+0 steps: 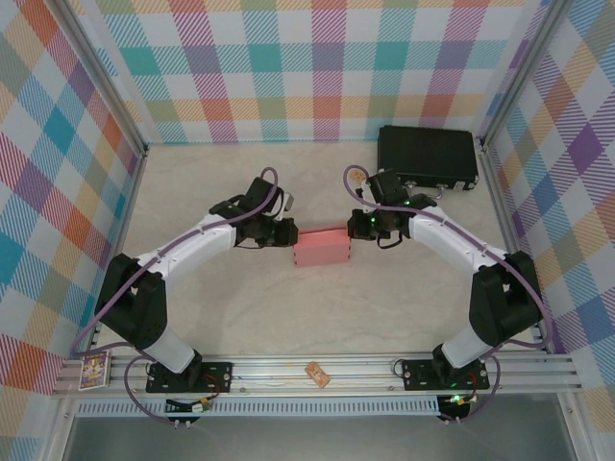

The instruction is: Fold the paper box

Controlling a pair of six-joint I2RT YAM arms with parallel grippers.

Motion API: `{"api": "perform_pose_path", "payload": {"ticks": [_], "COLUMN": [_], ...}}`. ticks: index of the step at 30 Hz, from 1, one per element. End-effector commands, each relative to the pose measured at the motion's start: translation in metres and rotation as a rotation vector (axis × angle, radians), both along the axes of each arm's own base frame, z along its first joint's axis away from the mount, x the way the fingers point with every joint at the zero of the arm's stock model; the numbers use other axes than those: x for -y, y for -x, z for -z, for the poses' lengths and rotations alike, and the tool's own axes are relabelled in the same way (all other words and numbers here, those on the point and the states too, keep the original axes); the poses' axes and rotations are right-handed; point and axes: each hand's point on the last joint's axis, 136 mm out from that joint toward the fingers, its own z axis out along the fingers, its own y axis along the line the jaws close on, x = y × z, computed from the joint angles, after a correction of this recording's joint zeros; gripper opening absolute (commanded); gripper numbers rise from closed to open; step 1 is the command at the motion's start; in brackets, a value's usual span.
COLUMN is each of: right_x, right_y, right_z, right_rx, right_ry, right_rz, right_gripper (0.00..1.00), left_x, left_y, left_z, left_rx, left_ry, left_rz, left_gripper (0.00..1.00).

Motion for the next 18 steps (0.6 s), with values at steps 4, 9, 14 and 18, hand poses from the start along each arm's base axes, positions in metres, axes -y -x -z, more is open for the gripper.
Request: {"api": "perform_pose_path", "payload": {"ticks": [4, 9, 14, 18], "right_x": [0.003, 0.004, 0.007, 0.009], "right_y": [0.018, 0.022, 0.021, 0.019], "right_z": [0.014, 0.014, 0.008, 0.002], "right_rx": [-0.066, -0.066, -0.042, -0.018], "right_ry": [0.01, 0.011, 0.014, 0.018], "right_rz": [-0.021, -0.024, -0.019, -0.01], "right_gripper": [0.06, 0.06, 0.08, 0.14], "left_x": [0.002, 0.002, 0.003, 0.004], "left_y": [0.019, 0.021, 0.02, 0.018], "left_z": [0.014, 0.016, 0.01, 0.002], "left_rx": [-0.041, -0.044, -0.03, -0.01], "left_ry": [-0.03, -0.037, -0.031, -0.019], "left_rz": [0.057, 0.065, 0.07, 0.072], "left_gripper": [0.15, 0.15, 0.15, 0.17]}}
